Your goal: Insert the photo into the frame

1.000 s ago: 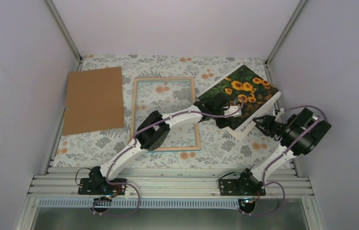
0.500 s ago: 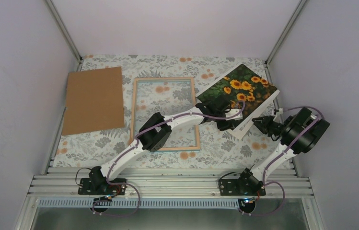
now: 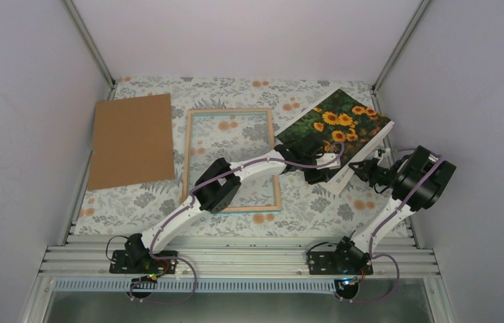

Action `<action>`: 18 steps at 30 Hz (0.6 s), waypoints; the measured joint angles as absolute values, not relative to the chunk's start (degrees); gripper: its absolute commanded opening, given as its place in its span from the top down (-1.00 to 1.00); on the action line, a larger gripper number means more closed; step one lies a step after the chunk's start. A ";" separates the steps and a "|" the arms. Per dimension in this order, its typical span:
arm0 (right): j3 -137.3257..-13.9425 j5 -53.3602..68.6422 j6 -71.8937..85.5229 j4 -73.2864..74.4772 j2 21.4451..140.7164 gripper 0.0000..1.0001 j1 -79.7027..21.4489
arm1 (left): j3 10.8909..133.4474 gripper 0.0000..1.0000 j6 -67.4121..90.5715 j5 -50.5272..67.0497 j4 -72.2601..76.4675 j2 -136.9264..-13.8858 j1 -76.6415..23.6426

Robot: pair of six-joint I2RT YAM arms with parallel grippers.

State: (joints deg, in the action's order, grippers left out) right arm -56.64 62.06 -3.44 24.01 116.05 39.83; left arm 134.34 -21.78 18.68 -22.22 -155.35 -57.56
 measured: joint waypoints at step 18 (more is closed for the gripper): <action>-61.87 55.11 -9.72 39.66 99.66 0.92 39.03 | 136.64 -1.00 -14.31 18.65 -25.80 -151.44 -55.61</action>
